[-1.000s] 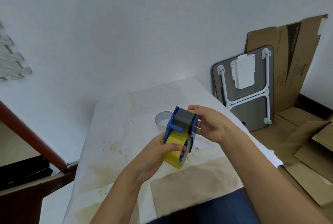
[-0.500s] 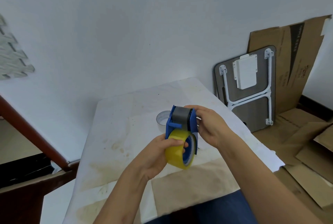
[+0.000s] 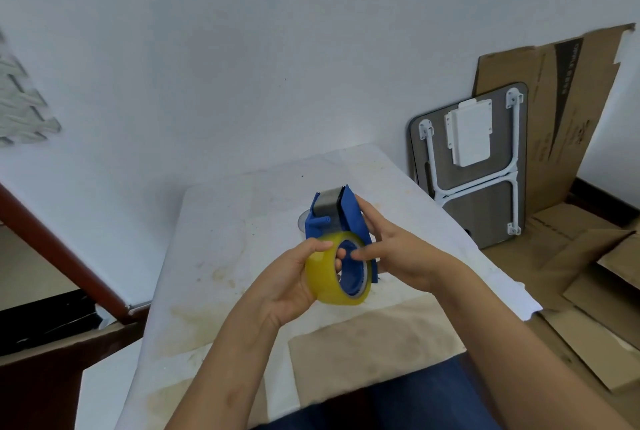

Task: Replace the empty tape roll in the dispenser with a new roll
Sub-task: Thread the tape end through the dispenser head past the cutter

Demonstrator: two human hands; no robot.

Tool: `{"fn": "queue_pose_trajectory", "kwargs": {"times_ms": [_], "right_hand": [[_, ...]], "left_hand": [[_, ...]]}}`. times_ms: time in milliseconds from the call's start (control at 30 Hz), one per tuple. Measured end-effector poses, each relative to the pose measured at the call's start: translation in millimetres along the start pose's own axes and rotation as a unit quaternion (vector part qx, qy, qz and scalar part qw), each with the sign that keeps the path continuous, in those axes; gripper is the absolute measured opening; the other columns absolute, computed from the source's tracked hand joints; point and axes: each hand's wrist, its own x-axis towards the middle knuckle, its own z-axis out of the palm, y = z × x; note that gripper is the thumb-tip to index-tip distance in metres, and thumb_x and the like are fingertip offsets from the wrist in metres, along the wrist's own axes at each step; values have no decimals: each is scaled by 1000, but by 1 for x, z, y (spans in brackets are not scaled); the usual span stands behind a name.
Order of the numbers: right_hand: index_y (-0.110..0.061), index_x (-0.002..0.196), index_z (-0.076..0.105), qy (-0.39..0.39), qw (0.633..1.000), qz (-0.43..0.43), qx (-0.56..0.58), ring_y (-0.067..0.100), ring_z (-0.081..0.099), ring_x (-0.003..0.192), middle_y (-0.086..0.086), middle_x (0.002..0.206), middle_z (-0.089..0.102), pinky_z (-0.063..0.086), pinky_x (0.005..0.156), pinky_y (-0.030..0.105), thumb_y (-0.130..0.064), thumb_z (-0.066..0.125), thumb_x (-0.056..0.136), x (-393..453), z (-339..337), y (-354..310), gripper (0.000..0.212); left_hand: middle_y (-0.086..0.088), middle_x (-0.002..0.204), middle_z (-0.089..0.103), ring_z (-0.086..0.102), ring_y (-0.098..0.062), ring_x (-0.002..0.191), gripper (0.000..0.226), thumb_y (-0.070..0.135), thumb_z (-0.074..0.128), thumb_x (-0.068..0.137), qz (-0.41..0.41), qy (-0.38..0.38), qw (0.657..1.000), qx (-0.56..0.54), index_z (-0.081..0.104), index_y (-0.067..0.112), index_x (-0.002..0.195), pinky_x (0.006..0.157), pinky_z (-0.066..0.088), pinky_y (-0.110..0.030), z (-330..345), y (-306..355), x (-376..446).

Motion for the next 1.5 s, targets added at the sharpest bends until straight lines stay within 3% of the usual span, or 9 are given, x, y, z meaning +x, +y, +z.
{"fn": "queue_pose_trajectory", "kwargs": {"times_ms": [133,200,267,400,533,767,1000,1267,1500], "right_hand": [[-50,147,21,48,996,-7,-78,14,63,110,-16,130,56,61,76,31,3,67,85,7,5,7,94],[-50,146,23,93,991,-10,-97,12,61,108,-20,123,56,60,80,30,-1,69,85,11,7,15,91],[-50,143,25,121,989,-5,-83,7,60,100,-25,112,55,59,71,22,-1,68,86,12,5,19,87],[-42,145,29,176,982,29,-63,20,63,99,-5,123,60,59,64,29,7,67,83,14,-12,19,88],[-35,147,30,248,950,76,-173,36,58,111,10,132,56,56,88,52,4,64,82,22,-41,17,83],[-27,153,18,207,896,160,-357,39,52,118,18,137,50,50,94,48,-4,59,87,57,-67,5,81],[-24,156,11,141,844,226,-465,35,54,119,18,136,53,46,84,36,-7,56,90,95,-78,-7,81],[-24,153,19,127,813,232,-519,33,58,110,17,126,58,48,80,36,-11,53,90,130,-83,-5,72],[-26,154,17,124,800,242,-534,32,59,105,17,123,58,51,86,39,-14,53,89,149,-86,-2,75]], "left_hand": [[-8,86,72,65,-15,69,27,18,71,78,-13,16,1000,-15,73,8,102,75,56,-34,3,-1,4],[-8,87,73,66,-15,70,31,18,67,86,-18,19,999,-22,70,7,116,84,56,-38,4,-2,9],[-9,92,75,69,-16,74,36,22,65,93,-13,14,1000,-3,68,8,125,91,55,-41,7,-2,15],[-4,108,78,74,-16,94,36,40,57,99,19,52,984,168,69,15,123,81,58,-32,9,4,29],[-3,124,68,65,-17,111,30,39,59,97,79,155,917,359,66,17,116,94,53,-33,-9,13,45],[-1,124,63,60,-17,107,24,22,62,94,160,227,813,512,64,20,118,78,43,-26,-25,26,73],[7,142,47,41,-20,131,40,36,65,89,152,220,670,693,57,29,127,99,34,-34,-27,25,104],[7,140,42,39,-16,130,36,29,63,91,187,211,637,717,57,31,126,100,27,-30,-33,23,127],[6,141,44,41,-17,130,33,26,61,93,190,215,647,707,60,31,125,101,28,-32,-38,32,140]]}}
